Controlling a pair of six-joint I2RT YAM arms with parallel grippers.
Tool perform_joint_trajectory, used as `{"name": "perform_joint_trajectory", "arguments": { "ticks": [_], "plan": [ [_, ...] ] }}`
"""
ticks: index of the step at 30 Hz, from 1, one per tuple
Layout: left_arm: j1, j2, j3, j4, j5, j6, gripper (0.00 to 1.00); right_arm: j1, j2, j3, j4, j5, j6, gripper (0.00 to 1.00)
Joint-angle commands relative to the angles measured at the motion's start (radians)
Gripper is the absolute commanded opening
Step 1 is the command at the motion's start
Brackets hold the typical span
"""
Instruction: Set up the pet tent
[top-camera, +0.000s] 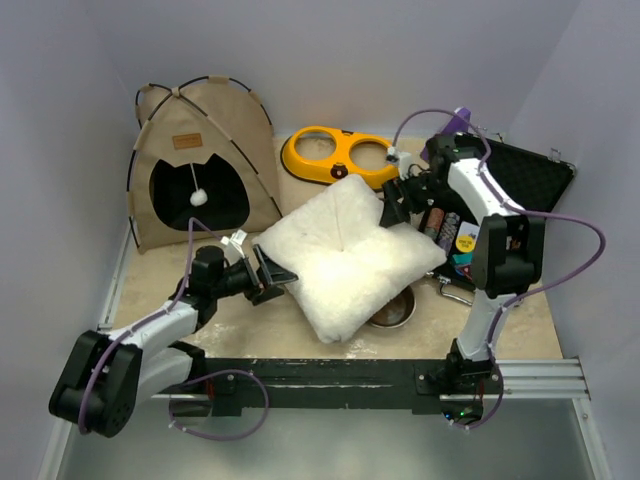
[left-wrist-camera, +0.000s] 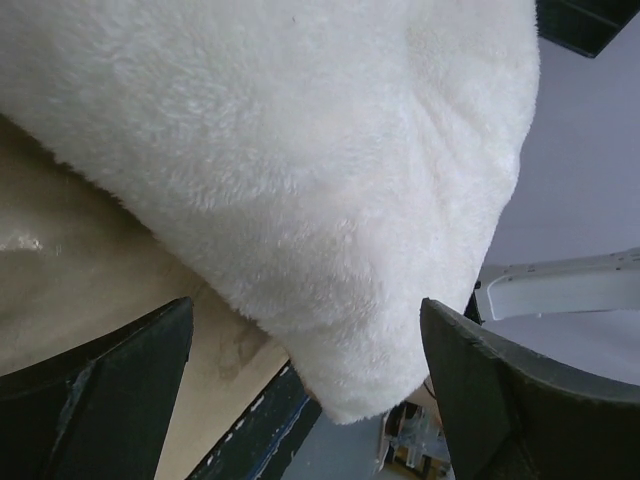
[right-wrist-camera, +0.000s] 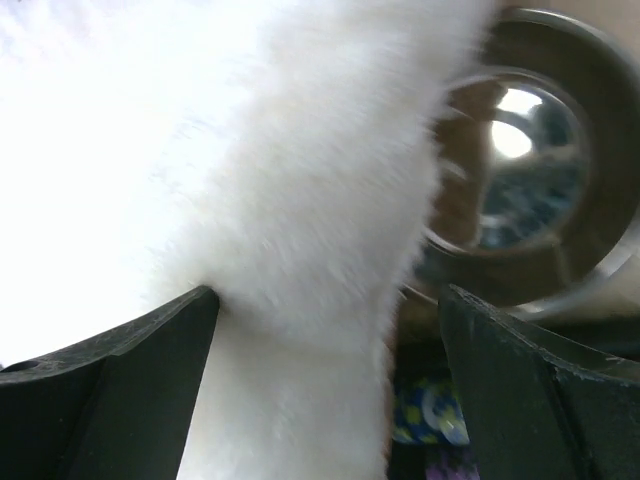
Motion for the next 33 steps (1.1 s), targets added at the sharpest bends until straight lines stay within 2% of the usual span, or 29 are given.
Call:
{"name": "perform_joint_trajectory", "arguments": {
  "ticks": [1, 3, 4, 5, 8, 9, 11, 12, 13, 19, 23, 25, 29, 31, 33],
  "plan": [
    [-0.049, 0.097, 0.026, 0.292, -0.124, -0.087, 0.99, 0.096, 0.018, 0.013, -0.049, -0.052, -0.030, 0.91],
    [-0.061, 0.144, 0.066, 0.357, -0.128, -0.081, 0.89, 0.099, 0.012, 0.011, -0.058, -0.079, -0.046, 0.81],
    [-0.064, 0.162, 0.098, 0.380, -0.119, -0.058, 0.80, 0.101, 0.003, 0.008, -0.058, -0.089, -0.052, 0.75],
    [-0.066, 0.167, 0.131, 0.367, -0.115, -0.020, 0.72, 0.101, -0.006, 0.004, -0.056, -0.102, -0.057, 0.64],
    [-0.069, 0.113, 0.243, 0.198, -0.129, 0.090, 0.43, 0.122, -0.057, -0.010, -0.056, -0.151, -0.076, 0.38],
    [-0.069, 0.089, 0.277, 0.122, -0.140, 0.138, 0.28, 0.137, -0.077, -0.012, -0.056, -0.180, -0.084, 0.30],
    [-0.069, 0.031, 0.366, -0.051, -0.148, 0.251, 0.06, 0.189, -0.113, 0.011, -0.053, -0.210, -0.092, 0.12],
    [-0.069, 0.009, 0.404, -0.149, -0.148, 0.311, 0.00, 0.215, -0.133, 0.024, -0.043, -0.225, -0.090, 0.03],
    [-0.069, -0.017, 0.434, -0.222, -0.146, 0.351, 0.00, 0.241, -0.158, 0.030, -0.014, -0.237, -0.072, 0.00],
    [-0.066, -0.135, 0.547, -0.576, -0.037, 0.601, 0.00, 0.478, -0.267, 0.031, 0.268, -0.292, 0.141, 0.00],
    [-0.026, -0.169, 0.633, -0.810, -0.020, 0.770, 0.00, 0.659, -0.253, 0.025, 0.549, -0.288, 0.350, 0.00],
    [0.082, -0.143, 0.685, -0.909, 0.018, 0.856, 0.00, 0.734, -0.201, 0.088, 0.606, -0.279, 0.411, 0.00],
    [0.401, -0.027, 0.820, -1.164, 0.205, 1.121, 0.00, 0.779, -0.141, 0.133, 0.701, -0.256, 0.560, 0.00],
    [0.478, 0.010, 0.880, -1.239, 0.237, 1.245, 0.00, 0.792, -0.135, 0.101, 0.808, -0.207, 0.636, 0.00],
    [0.526, 0.041, 0.906, -1.237, 0.202, 1.255, 0.00, 0.803, -0.097, 0.099, 0.885, -0.176, 0.693, 0.00]
  ]
}}
